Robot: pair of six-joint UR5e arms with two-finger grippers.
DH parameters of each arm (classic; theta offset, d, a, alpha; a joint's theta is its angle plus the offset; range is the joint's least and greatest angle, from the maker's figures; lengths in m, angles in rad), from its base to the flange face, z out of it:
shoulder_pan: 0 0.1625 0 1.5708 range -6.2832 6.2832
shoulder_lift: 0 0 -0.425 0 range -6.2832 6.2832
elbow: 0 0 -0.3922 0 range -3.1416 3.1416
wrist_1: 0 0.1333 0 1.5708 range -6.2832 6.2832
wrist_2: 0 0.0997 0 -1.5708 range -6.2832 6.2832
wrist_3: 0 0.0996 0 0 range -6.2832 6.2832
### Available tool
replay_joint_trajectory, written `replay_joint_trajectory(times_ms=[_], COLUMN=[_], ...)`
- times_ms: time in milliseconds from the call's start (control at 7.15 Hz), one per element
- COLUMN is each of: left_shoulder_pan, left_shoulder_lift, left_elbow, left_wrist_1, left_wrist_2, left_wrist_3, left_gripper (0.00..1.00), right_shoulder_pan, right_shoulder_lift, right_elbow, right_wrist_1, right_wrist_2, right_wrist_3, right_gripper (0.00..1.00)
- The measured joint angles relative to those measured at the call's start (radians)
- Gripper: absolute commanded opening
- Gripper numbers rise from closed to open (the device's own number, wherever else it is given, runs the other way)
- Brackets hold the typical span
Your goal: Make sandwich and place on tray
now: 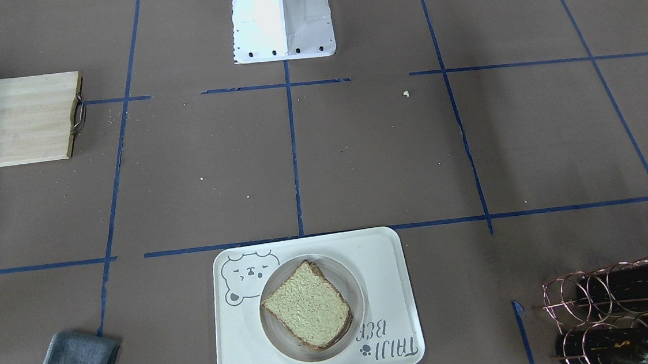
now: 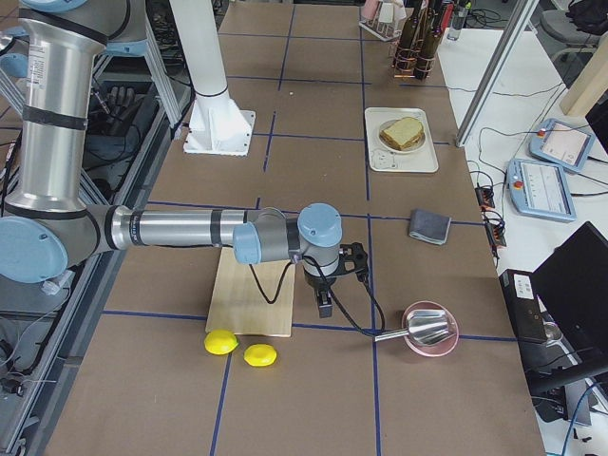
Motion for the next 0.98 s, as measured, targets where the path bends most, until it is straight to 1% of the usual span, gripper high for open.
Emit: replay_joint_trajectory(times_ms=[140,559,979], left_shoulder_pan=[-0.001,-0.005,-0.006], left_shoulder_lift=[-0.009,-0.002,0.000], left_elbow=[0.006,-0.028,-0.032], left_wrist_1=[0.004,0.008,0.010], left_wrist_2=[0.004,0.008,0.008], left_wrist_3=[-0.001,0.001,0.001], left_gripper=[1.00,1.00,1.00], right_shoulder_pan=[-0.001,-0.004,-0.015], right_shoulder_lift=[0.000,0.000,0.000], right_elbow=[0.000,0.000,0.001], right_wrist_1=[0.001,0.001,0.001], right_wrist_2=[0.000,0.004,0.002], right_wrist_3=[0.000,0.001,0.000], right_gripper=[1.00,1.00,1.00])
